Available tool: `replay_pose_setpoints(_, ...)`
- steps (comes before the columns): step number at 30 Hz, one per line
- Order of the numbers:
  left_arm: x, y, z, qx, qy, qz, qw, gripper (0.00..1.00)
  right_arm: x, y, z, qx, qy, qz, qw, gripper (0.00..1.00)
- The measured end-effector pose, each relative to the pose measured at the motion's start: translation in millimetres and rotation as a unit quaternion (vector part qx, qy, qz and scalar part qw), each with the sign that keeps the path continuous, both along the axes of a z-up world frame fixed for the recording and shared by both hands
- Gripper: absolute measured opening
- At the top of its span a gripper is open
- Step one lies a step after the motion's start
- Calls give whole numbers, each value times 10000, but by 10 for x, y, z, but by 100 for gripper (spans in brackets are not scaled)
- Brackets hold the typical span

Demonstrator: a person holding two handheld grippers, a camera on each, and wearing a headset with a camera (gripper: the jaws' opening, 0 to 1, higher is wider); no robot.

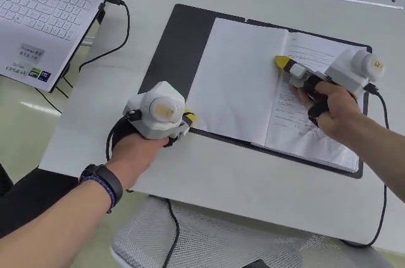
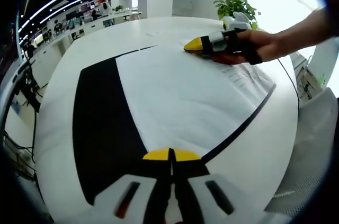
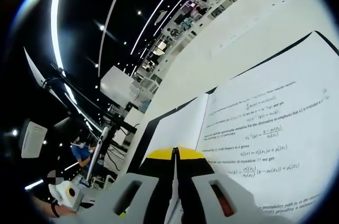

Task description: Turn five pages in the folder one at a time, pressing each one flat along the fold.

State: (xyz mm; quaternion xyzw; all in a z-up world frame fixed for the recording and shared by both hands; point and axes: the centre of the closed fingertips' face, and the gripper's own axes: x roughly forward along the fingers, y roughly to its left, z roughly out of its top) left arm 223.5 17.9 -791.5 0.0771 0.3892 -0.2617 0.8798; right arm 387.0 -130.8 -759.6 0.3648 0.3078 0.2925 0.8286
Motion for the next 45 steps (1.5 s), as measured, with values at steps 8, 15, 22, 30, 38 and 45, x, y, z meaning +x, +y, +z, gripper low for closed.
replay_pose_setpoints(8,1,1,-1,5,5,-1,10000,0,191,-24,45,71,-11,-363,9993,0)
replay_pose_setpoints(15,-2,-3,3,0,1,-12,10000,0,387,-53,46,63,-47,-497,9987,0)
replay_pose_setpoints(22,-7,-2,4,-28,9,-3,10000,0,610,-87,-3,105,9,-569,9983,0)
replay_pose_setpoints(30,-8,-2,3,-9,3,3,10000,0,769,-159,-85,155,-29,-782,9968,0)
replay_pose_setpoints(38,-21,-6,6,-23,-28,39,10000,0,505,-111,-76,118,-161,-402,9990,0)
replay_pose_setpoints(45,-24,-11,8,-62,-28,20,10000,0,318,-62,-87,122,-189,-77,9997,0)
